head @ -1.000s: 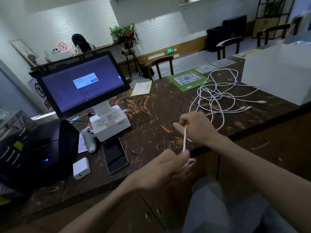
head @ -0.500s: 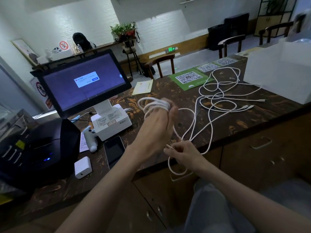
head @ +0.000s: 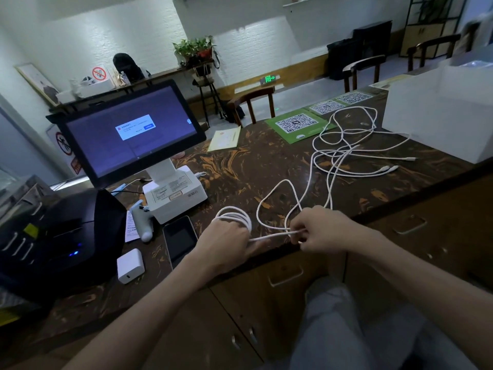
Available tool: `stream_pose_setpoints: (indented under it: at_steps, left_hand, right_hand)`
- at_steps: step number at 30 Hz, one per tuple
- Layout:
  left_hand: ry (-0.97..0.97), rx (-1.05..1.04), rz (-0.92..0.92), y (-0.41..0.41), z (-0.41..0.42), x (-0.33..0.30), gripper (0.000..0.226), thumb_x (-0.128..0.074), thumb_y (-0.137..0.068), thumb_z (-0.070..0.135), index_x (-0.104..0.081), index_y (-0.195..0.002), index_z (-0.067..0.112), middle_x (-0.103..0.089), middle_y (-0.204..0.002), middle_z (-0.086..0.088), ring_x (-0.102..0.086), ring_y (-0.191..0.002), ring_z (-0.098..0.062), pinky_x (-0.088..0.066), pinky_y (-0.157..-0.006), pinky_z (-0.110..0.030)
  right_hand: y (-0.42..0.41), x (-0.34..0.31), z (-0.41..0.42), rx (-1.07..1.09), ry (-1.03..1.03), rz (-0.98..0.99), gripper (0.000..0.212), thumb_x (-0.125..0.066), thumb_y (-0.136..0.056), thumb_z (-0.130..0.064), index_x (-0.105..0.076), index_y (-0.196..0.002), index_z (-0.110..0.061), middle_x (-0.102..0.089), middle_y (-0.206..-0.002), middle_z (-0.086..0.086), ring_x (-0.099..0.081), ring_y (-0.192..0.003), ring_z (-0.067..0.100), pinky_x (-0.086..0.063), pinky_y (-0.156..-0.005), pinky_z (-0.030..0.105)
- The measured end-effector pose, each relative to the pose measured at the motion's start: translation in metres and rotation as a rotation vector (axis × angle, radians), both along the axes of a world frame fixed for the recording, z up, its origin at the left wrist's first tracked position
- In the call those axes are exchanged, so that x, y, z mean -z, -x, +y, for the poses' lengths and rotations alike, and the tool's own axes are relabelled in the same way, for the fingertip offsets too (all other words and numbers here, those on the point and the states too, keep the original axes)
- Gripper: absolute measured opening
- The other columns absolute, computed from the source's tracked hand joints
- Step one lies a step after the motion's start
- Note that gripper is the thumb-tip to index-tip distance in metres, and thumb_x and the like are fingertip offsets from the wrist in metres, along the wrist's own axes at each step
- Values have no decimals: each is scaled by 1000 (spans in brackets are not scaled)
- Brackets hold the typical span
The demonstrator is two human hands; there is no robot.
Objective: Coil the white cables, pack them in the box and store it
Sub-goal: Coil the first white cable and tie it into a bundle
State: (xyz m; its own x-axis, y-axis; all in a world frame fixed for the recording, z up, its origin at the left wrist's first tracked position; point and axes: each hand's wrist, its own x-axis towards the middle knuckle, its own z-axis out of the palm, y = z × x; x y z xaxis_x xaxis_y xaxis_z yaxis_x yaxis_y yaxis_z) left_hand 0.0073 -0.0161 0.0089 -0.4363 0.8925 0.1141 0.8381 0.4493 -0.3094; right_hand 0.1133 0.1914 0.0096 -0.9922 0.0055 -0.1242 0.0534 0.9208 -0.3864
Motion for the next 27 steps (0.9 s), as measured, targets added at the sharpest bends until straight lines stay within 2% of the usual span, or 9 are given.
stream_pose_setpoints:
  at_steps: [2,5,10,14,17,20,22,24,27]
  left_hand:
    - [7,-57,-40,5,-8,1,66,-23,-96,70,-35,-55,20,-39,-53,6,-35,-46,-11,-33,-55,-29]
    - [-15,-110,-232,4,-19,1,63,-21,-97,66,-40,-59,21,-49,-63,4,-44,-52,-11,-35,-57,-29]
    - [-48,-164,-947,-32,-19,-7,59,-26,-98,61,-39,-59,19,-33,-54,5,-29,-45,-12,-30,-49,-33]
    - [-121,-183,-1320,-76,-13,-19,46,-30,-102,49,-49,-77,17,-38,-69,2,-38,-64,-17,-34,-60,-25]
    - [-267,-95,-1637,-96,-2,-23,53,-32,-102,48,-50,-61,19,-40,-54,2,-35,-48,-10,-31,-50,-20]
    - [-475,-63,-1972,-97,9,-30,57,-40,-86,42,-48,-41,8,-35,-34,9,-29,-31,-4,-21,-36,-19]
    - [-652,193,-2108,-92,17,-40,56,-37,-88,39,-48,-48,0,-34,-37,13,-24,-31,-5,-14,-37,-23]
    - [-887,450,-2096,-80,21,-56,52,-29,-93,36,-46,-47,18,-28,-40,12,-19,-34,-10,-12,-38,-22]
    - [-1318,497,-1999,-59,24,-83,55,-22,-99,35,-36,-46,26,-19,-41,7,-14,-36,-11,-15,-39,-23]
  right_hand:
    - [-3,-3,9,97,-147,4,19,-65,-81,-20,-57,-90,-35,-50,-84,-12,-59,-92,16,-41,-68,29]
    - [-5,-6,22,272,-71,213,16,-63,-84,-16,-57,-77,-29,-51,-82,-9,-60,-90,21,-41,-69,29]
    - [11,-5,25,214,162,590,39,-53,-83,6,-60,-59,-25,-54,-81,2,-54,-75,17,-39,-66,26]
    - [23,-6,16,145,366,586,43,-46,-70,15,-65,-56,-20,-64,-79,1,-61,-69,12,-45,-62,22]
    - [29,-1,5,135,425,544,38,-43,-67,10,-63,-55,-20,-67,-68,2,-62,-64,11,-48,-61,24]
    - [33,6,-9,125,459,449,26,-42,-64,0,-60,-50,-13,-63,-53,-2,-57,-53,8,-44,-54,25]
    - [35,10,-21,99,447,417,23,-43,-68,-10,-60,-53,-7,-62,-55,5,-57,-56,22,-45,-56,36]
    - [32,15,-31,74,448,380,26,-45,-80,-14,-62,-60,-13,-63,-64,9,-53,-63,21,-47,-66,40]
    - [27,19,-41,96,428,378,33,-37,-80,-10,-49,-52,-22,-56,-58,9,-52,-59,29,-44,-60,42]
